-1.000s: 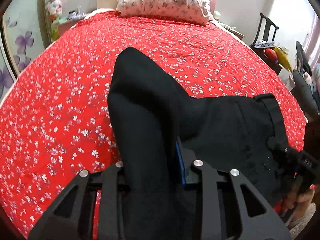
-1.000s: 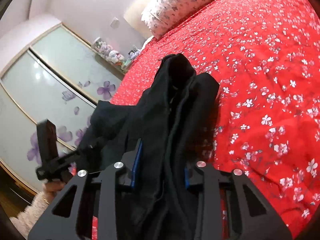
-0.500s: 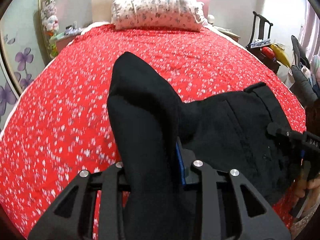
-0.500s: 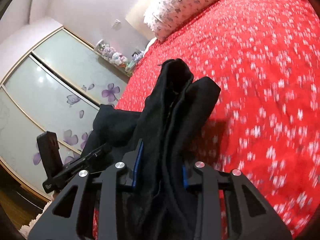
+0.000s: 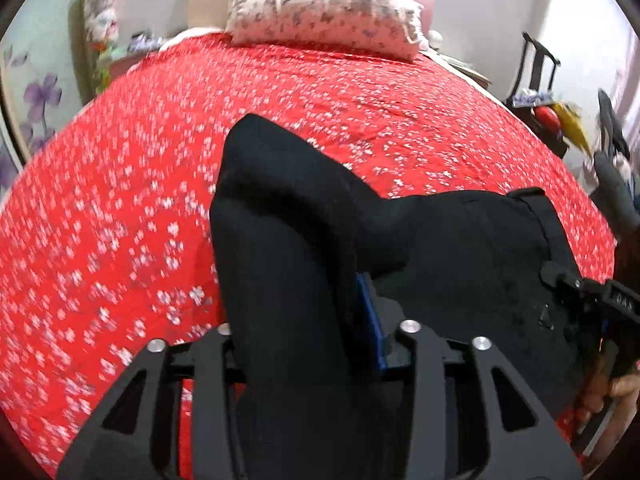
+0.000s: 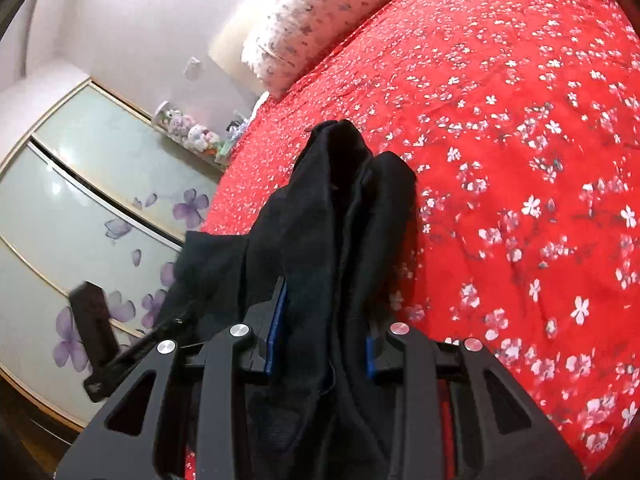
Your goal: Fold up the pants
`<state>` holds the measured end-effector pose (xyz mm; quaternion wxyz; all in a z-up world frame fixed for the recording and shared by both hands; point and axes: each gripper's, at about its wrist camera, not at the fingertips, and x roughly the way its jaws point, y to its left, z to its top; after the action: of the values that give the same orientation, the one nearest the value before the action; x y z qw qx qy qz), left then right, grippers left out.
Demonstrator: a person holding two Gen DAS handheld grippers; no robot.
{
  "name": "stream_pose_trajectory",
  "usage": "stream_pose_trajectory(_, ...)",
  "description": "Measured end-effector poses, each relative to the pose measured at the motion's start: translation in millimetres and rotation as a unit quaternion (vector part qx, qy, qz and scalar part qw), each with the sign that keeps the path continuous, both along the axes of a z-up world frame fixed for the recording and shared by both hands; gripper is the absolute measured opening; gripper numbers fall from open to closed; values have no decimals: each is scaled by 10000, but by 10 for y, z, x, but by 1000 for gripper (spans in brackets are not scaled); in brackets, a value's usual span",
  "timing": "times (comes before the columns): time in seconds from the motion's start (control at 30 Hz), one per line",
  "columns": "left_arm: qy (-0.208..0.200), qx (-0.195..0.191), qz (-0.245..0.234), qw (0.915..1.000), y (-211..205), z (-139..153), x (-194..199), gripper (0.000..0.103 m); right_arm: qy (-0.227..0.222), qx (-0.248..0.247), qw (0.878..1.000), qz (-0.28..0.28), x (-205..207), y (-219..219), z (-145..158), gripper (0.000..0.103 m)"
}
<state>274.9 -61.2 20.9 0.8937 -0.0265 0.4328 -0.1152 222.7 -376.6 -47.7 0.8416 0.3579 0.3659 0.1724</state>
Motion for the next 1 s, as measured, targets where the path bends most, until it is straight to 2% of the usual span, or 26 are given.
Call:
stream_pose_trajectory(0.03, 16, -76, 23, 10000, 33, -15, -5, 45, 0, -124, 9999, -10, -7, 26, 25, 35)
stream_pose_trajectory(0.13, 208, -699, 223, 9971, 242, -12, 6, 58, 97, -709, 9973, -180, -44, 94, 125, 58)
stream_pose_trajectory(0.2, 289, -1121, 478, 9921, 453, 14, -27, 65, 39, -951, 9950, -311, -105, 90, 188, 62)
stream_pose_trajectory(0.23, 212, -1253, 689, 9895, 597, 66, -71, 66, -17, -1049, 9936, -423, -161, 62, 234, 64)
stream_pose_trajectory(0.3, -175, -1256, 980, 9871, 791, 235, -203, 69, -212, -1324, 9877, -806, -283, -10, 350, 64)
stream_pose_trajectory(0.37, -525, -1366, 846, 9856, 841, 406, -343, 74, -526, -1400, 9839, -984, -409, -45, 501, 65)
stream_pose_trajectory(0.4, -648, -1525, 589, 9844, 795, 492, -415, 78, -672, -1341, 9846, -900, -440, -24, 566, 67)
stream_pose_trajectory(0.43, -672, -1675, 294, 9831, 720, 544, -458, 87, -790, -1220, 9874, -633, -447, 54, 625, 73)
stream_pose_trajectory(0.47, -621, -1791, -20, 9819, 626, 566, -489, 91, -834, -1162, 9889, -390, -439, 147, 661, 75)
stream_pose_trajectory(0.53, -376, -1837, -497, 9810, 393, 531, -527, 92, -855, -1175, 9894, 82, -413, 351, 685, 75)
stream_pose_trajectory(0.6, 2, -1542, -752, 9852, 135, 369, -493, 92, -723, -1323, 9875, 471, -347, 579, 660, 75)
stream_pose_trajectory(0.67, 442, -1132, -524, 9912, 56, 102, -394, 91, -304, -1580, 9857, 499, -246, 668, 514, 75)
stream_pose_trajectory(0.73, 763, -1445, -299, 9861, 147, -144, -290, 87, -196, -1435, 9885, 436, -173, 636, 392, 73)
stream_pose_trajectory(0.8, 596, -2008, -96, 9778, 287, -223, -287, 87, -164, -1048, 9937, 354, -140, 548, 324, 73)
stream_pose_trajectory(0.83, 590, -2068, -58, 9766, 296, -223, -288, 88, -138, -867, 9957, 301, -127, 513, 304, 73)
stream_pose_trajectory(0.93, 489, -1869, -66, 9811, 249, -142, -341, 90, -113, -682, 9972, 267, -182, 463, 324, 73)
stream_pose_trajectory(1.0, 325, -1699, -63, 9849, 204, -50, -471, 93, -160, -753, 9969, 149, -315, 444, 430, 75)
